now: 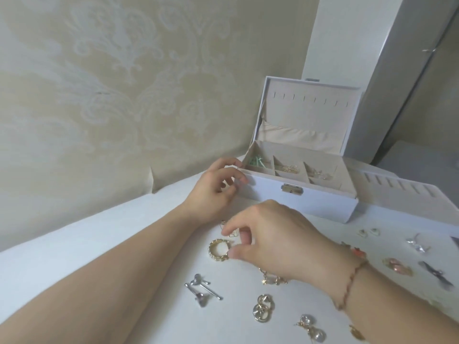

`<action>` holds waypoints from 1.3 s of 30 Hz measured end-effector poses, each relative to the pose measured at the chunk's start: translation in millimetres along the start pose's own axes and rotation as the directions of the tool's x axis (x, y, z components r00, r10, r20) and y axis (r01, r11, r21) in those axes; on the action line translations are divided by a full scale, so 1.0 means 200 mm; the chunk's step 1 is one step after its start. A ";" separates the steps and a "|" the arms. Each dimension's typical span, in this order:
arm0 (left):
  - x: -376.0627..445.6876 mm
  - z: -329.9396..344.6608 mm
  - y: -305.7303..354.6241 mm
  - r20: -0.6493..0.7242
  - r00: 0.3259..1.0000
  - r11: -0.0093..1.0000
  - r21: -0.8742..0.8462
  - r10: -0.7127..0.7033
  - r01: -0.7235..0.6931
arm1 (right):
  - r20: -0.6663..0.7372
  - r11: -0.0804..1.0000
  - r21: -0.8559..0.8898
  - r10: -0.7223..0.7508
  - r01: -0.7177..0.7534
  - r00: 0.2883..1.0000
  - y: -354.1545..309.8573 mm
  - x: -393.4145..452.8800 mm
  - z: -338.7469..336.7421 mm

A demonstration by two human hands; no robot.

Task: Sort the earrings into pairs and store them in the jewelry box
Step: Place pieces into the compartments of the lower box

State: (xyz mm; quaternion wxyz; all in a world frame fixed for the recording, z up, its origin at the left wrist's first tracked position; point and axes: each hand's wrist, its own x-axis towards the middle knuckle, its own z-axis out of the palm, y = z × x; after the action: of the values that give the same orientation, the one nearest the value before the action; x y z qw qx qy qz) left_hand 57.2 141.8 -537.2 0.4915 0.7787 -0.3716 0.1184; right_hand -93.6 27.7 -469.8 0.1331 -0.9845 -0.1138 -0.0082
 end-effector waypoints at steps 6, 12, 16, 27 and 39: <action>0.00 0.00 0.00 -0.006 1.000 1.000 -0.007 -0.014 0.014 | 0.062 0.986 -0.089 -0.133 0.139 0.989 0.00 0.01 0.08; 0.00 -0.01 0.01 -0.001 1.000 0.999 -0.031 -0.026 0.026 | 0.052 0.965 -0.145 -0.214 0.220 0.975 0.03 0.00 0.11; 0.00 0.00 -0.02 -0.059 0.998 0.998 -0.055 -0.017 0.014 | -0.117 0.982 -0.081 -0.182 0.174 0.976 0.15 0.04 -0.06; 0.01 0.01 -0.02 -0.036 0.999 0.999 -0.039 -0.017 0.016 | 0.079 0.989 -0.125 0.083 -0.073 0.993 0.60 0.50 -0.30; 0.01 0.00 -0.06 0.068 0.997 0.992 0.127 -0.029 0.020 | 0.149 0.996 -0.085 0.034 -0.022 0.988 0.58 0.53 -0.28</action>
State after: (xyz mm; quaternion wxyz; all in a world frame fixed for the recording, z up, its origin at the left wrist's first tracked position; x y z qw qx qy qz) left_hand 66.3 143.2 -544.4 0.4296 0.8163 -0.3707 0.1082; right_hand 37.6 -72.0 -441.6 0.0832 -0.9885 -0.1093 0.0633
